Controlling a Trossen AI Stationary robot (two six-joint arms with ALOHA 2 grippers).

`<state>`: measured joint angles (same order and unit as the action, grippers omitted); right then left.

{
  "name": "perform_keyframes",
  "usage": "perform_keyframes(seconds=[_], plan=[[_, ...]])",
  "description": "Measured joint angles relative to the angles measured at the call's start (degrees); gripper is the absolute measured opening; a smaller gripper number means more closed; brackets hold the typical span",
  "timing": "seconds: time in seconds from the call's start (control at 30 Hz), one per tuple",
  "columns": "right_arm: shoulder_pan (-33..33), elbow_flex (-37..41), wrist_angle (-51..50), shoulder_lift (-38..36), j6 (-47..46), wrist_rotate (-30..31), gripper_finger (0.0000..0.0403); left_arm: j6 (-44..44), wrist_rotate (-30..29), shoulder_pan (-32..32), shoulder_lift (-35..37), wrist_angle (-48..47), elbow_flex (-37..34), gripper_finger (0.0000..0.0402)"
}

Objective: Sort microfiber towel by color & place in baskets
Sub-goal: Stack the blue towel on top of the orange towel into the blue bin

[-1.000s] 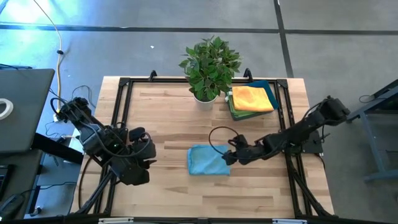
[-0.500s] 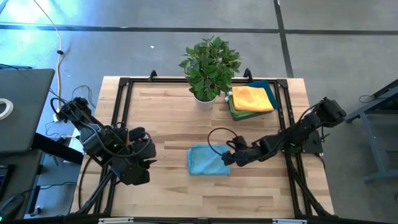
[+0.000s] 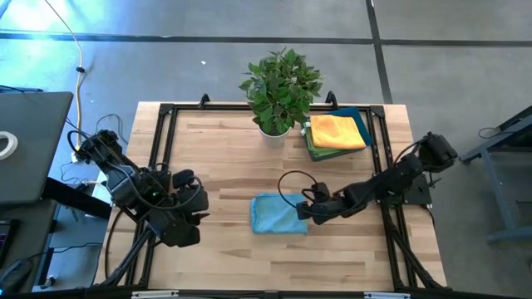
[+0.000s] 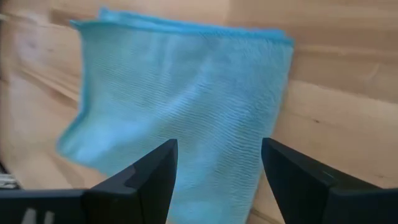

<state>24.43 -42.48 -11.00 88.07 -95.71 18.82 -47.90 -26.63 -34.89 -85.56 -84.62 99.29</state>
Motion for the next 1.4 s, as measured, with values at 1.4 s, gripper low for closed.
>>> perform_keyframes(seconds=[1.4], plan=[[0.37,0.02,-1.14,3.18,-1.40,-4.64,0.0226,0.52,0.84,0.00,0.00,-1.11,0.00,0.0133]])
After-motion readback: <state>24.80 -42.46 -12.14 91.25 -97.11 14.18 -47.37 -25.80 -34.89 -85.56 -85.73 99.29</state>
